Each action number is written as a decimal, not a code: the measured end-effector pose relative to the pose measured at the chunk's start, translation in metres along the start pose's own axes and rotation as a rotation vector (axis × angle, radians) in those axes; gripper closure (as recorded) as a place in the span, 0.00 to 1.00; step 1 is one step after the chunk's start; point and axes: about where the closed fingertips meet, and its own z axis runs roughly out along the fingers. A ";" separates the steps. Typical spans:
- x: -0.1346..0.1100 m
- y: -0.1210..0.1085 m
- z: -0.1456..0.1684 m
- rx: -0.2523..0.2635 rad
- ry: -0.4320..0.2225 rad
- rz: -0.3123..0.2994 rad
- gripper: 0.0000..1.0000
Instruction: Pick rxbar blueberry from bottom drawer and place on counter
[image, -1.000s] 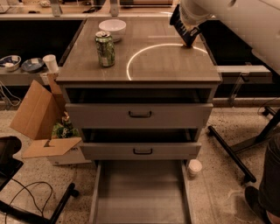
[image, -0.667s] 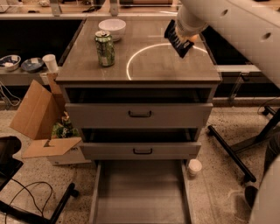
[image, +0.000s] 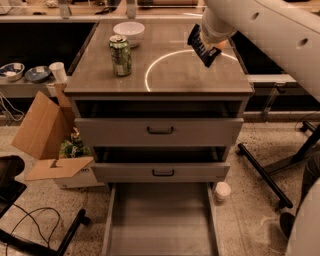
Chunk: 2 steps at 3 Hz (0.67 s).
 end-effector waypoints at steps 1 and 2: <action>0.000 0.000 0.000 0.000 0.000 0.000 0.28; 0.000 0.000 0.000 0.000 0.000 0.000 0.03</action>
Offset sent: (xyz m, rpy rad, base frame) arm 0.0000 0.0000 0.0000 0.0000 0.0000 0.0000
